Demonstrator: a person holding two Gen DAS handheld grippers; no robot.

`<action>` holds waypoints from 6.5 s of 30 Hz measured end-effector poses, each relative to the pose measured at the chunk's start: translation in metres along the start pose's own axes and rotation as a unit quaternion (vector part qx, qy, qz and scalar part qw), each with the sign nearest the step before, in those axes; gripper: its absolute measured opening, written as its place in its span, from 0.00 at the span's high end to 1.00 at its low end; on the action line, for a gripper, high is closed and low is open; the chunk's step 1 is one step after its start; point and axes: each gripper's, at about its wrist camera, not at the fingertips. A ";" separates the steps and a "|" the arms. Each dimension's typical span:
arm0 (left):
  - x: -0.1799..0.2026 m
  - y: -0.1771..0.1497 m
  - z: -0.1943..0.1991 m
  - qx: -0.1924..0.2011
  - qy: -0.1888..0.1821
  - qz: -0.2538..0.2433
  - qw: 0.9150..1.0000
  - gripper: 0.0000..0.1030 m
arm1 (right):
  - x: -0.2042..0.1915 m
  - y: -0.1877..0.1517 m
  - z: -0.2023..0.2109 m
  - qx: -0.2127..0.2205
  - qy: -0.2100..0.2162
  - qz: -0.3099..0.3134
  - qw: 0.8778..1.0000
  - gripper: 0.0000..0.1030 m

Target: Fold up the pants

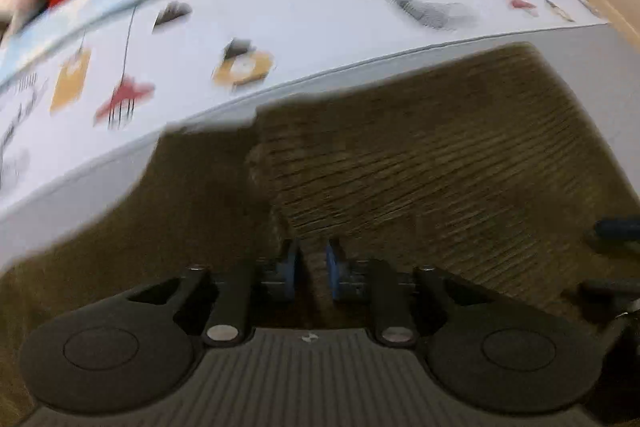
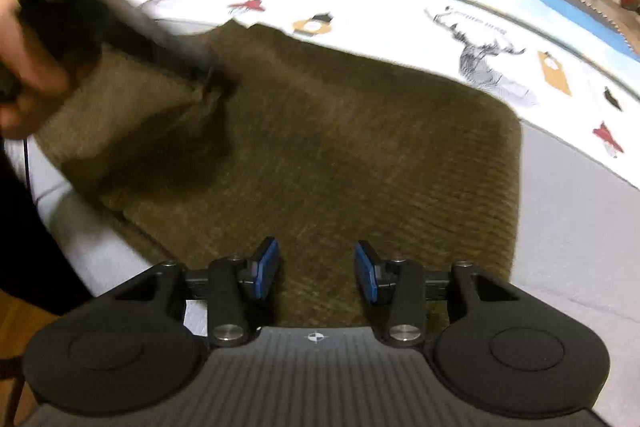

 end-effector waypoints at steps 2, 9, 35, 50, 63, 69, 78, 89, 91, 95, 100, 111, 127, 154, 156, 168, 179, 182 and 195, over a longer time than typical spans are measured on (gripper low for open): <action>-0.006 0.003 0.007 0.006 -0.011 0.027 1.000 0.79 | 0.003 0.004 0.003 0.011 -0.004 -0.007 1.000 0.57; -0.053 -0.004 0.061 0.054 -0.042 0.078 0.995 0.77 | -0.026 0.031 0.004 0.040 -0.020 0.042 0.998 0.57; -0.336 -0.125 0.150 -0.013 -0.062 0.385 0.921 0.41 | -0.040 0.080 0.017 0.062 -0.046 0.007 0.997 0.45; -0.385 -0.135 0.117 -0.060 -0.069 0.529 0.843 0.26 | -0.040 0.078 -0.004 0.044 -0.063 -0.007 0.997 0.46; -0.358 -0.113 0.098 -0.046 -0.003 0.493 0.869 0.54 | -0.048 0.086 -0.011 0.042 -0.051 0.003 0.998 0.46; -0.326 -0.087 0.134 0.056 -0.028 0.425 0.903 0.71 | -0.044 0.085 -0.010 0.043 -0.054 -0.008 0.998 0.46; -0.164 -0.048 0.172 0.150 -0.240 0.160 0.946 0.75 | -0.007 0.072 0.000 0.051 -0.091 -0.112 0.988 0.46; -0.037 -0.045 0.132 0.063 -0.285 0.051 0.955 0.43 | 0.046 0.025 0.004 0.033 -0.085 -0.276 0.957 0.46; -0.056 -0.037 0.129 0.070 -0.271 0.093 0.956 0.43 | 0.046 0.024 0.002 0.032 -0.072 -0.281 0.956 0.46; -0.092 -0.028 0.115 0.065 -0.201 0.180 0.961 0.43 | 0.050 0.024 -0.009 0.025 -0.029 -0.306 0.951 0.42; -0.132 -0.014 0.095 0.045 -0.137 0.227 0.963 0.43 | 0.046 0.029 -0.030 0.009 0.043 -0.347 0.937 0.38; -0.142 -0.023 0.101 0.046 -0.126 0.203 0.970 0.43 | 0.067 0.034 -0.011 0.095 0.060 -0.403 0.908 0.29; -0.130 -0.023 0.099 0.040 -0.129 0.173 0.976 0.42 | 0.029 0.038 -0.073 -0.051 0.063 -0.316 0.945 0.08; -0.081 -0.017 0.105 0.068 -0.153 0.118 0.979 0.42 | 0.108 -0.043 0.060 0.072 -0.080 -0.368 0.924 0.65; -0.068 -0.021 0.102 0.052 -0.171 0.085 0.980 0.43 | 0.098 -0.037 0.050 0.064 -0.045 -0.330 0.941 0.58; -0.032 -0.034 0.067 -0.051 -0.121 -0.011 0.991 0.44 | 0.104 -0.029 0.025 -0.030 -0.046 -0.290 0.955 0.38; -0.048 0.015 0.069 -0.010 -0.089 0.030 0.996 0.33 | 0.132 -0.016 -0.024 -0.057 0.025 -0.252 0.966 0.29; -0.054 0.020 0.048 -0.026 -0.088 0.059 0.994 0.33 | 0.135 -0.018 -0.028 -0.054 0.033 -0.237 0.969 0.21; -0.054 0.040 -0.009 -0.087 -0.104 0.090 0.987 0.17 | 0.155 -0.044 -0.057 -0.036 0.113 -0.290 0.950 0.05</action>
Point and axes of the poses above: each gripper's, at about its wrist camera, not at the fingertips, and z roughly against the way its jaws point, x to its right, y to its top, and after that the axes turned 14 degrees about z, right-handed
